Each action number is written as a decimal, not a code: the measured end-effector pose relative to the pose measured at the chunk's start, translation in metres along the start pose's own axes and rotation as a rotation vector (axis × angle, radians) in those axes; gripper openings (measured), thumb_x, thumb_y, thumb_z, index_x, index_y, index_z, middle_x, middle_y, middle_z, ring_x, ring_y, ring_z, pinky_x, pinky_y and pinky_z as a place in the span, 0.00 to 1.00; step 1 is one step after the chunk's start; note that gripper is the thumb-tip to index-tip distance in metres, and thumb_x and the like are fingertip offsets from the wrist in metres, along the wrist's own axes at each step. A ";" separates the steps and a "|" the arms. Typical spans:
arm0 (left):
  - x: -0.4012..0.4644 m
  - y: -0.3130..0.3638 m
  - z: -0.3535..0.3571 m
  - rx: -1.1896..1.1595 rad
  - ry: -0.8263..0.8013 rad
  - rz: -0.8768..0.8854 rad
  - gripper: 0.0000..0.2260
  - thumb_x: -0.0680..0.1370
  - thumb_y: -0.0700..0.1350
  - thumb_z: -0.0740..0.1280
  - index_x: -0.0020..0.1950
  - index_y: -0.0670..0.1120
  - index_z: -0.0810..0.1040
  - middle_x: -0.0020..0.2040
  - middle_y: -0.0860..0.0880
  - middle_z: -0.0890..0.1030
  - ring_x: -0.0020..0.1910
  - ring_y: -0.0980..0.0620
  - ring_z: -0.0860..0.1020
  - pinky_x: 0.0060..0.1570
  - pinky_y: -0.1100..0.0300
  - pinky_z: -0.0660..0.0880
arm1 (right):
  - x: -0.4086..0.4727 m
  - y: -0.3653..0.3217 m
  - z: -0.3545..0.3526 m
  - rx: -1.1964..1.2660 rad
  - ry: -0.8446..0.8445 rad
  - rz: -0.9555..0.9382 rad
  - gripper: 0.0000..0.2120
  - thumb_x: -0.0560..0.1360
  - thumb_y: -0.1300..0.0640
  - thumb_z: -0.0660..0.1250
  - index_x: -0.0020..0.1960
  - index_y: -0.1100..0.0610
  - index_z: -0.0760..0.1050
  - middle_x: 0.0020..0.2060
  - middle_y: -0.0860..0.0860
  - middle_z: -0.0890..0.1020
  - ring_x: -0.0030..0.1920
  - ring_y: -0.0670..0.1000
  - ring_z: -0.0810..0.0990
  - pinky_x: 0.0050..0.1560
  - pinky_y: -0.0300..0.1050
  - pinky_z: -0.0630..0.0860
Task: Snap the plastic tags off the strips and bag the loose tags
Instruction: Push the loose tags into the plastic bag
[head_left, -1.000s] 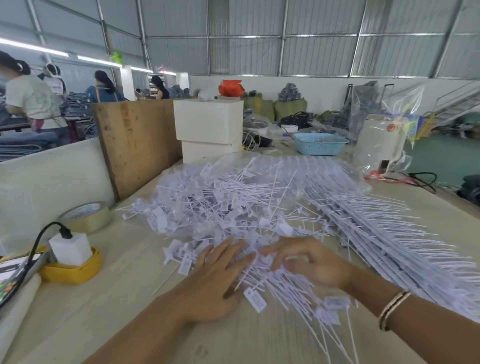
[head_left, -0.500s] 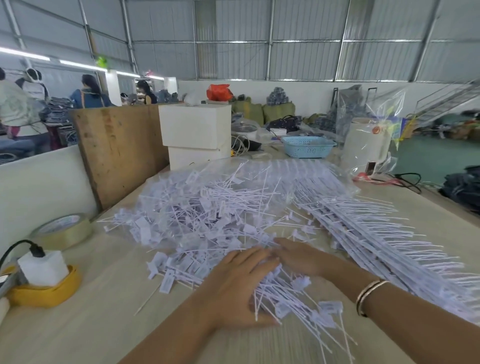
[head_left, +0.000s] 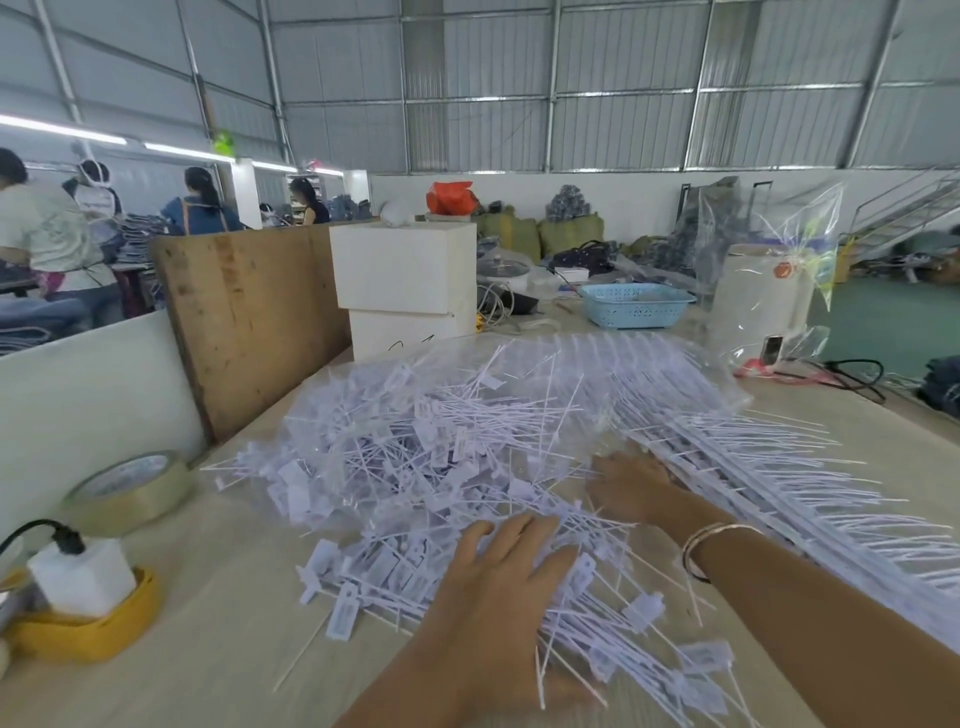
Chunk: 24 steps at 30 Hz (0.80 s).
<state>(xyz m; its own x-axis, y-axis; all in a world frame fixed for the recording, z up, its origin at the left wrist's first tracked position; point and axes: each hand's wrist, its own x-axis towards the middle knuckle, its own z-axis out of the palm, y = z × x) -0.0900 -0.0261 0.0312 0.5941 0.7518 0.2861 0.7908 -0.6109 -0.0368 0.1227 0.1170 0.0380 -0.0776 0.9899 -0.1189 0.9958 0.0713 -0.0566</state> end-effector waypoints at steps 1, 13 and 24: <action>0.003 0.000 0.001 0.029 0.003 0.000 0.37 0.65 0.66 0.48 0.67 0.51 0.73 0.69 0.50 0.72 0.70 0.52 0.68 0.66 0.50 0.53 | -0.005 -0.006 0.003 0.029 0.028 -0.034 0.09 0.78 0.50 0.55 0.49 0.52 0.72 0.54 0.53 0.74 0.58 0.55 0.73 0.58 0.48 0.67; 0.037 0.014 0.023 -0.048 0.026 -0.003 0.46 0.68 0.73 0.61 0.76 0.47 0.54 0.75 0.49 0.59 0.73 0.50 0.57 0.72 0.55 0.51 | -0.070 -0.010 -0.021 0.270 -0.130 -0.179 0.20 0.82 0.53 0.52 0.73 0.56 0.65 0.73 0.53 0.66 0.72 0.52 0.64 0.69 0.43 0.59; -0.016 -0.050 -0.020 0.006 -0.066 0.081 0.42 0.66 0.70 0.66 0.74 0.55 0.56 0.75 0.56 0.50 0.73 0.60 0.46 0.65 0.66 0.39 | -0.133 -0.059 -0.028 0.064 -0.210 -0.368 0.56 0.64 0.25 0.63 0.77 0.48 0.36 0.78 0.48 0.43 0.77 0.50 0.40 0.71 0.61 0.30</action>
<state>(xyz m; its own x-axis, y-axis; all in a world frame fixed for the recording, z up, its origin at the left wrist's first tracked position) -0.1417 -0.0126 0.0476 0.6643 0.7148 0.2184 0.7406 -0.6690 -0.0632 0.0755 -0.0150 0.0851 -0.4418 0.8529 -0.2782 0.8955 0.4007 -0.1937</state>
